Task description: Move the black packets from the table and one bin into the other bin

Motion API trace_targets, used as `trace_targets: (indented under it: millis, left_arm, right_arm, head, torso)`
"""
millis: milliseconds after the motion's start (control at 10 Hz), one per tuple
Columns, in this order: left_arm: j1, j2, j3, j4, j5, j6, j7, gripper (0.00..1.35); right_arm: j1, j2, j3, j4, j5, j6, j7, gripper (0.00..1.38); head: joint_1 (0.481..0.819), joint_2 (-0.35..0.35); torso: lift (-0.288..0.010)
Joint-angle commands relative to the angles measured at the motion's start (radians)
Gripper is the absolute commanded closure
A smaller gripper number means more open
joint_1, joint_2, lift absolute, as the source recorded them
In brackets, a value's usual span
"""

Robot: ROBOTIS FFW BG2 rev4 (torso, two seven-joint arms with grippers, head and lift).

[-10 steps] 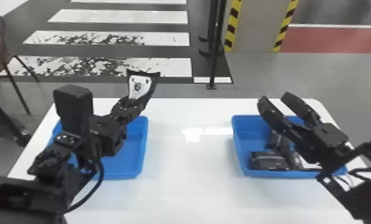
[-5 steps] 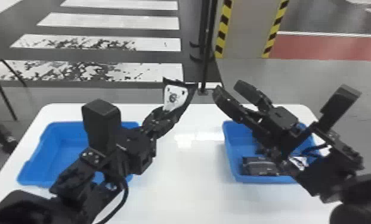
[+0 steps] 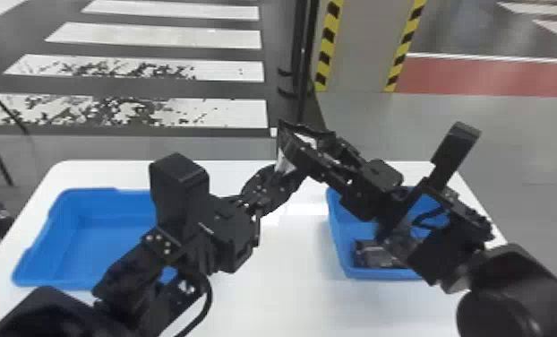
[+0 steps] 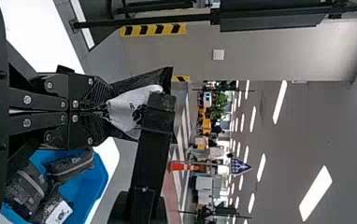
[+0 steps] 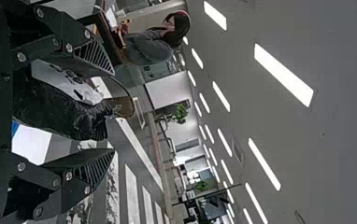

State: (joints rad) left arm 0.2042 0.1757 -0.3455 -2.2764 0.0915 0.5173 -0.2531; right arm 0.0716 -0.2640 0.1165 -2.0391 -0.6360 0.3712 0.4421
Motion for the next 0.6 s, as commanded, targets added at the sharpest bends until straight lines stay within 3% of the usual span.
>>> trace_targets:
  millis: [0, 100, 500]
  left_arm:
    - [0.002, -0.001, 0.002, 0.0, 0.0, -0.004, 0.0, 1.22]
    - [0.002, -0.001, 0.002, 0.0, 0.0, -0.002, 0.0, 1.22]
    - [0.007, -0.001, 0.012, 0.017, 0.028, -0.009, -0.002, 1.18]
  right_arm:
    - [-0.008, -0.004, 0.011, 0.006, -0.004, 0.029, 0.001, 1.07]
    - [-0.008, -0.004, 0.015, -0.002, -0.002, 0.036, 0.001, 1.14]
    - [0.004, -0.003, 0.015, 0.006, -0.02, -0.042, -0.002, 1.16]
  head:
    - [0.657, -0.083]
    - [0.662, -0.076]
    - [0.662, -0.072]
  torso:
    - [-0.11]
    - [-0.11]
    - [-0.11]
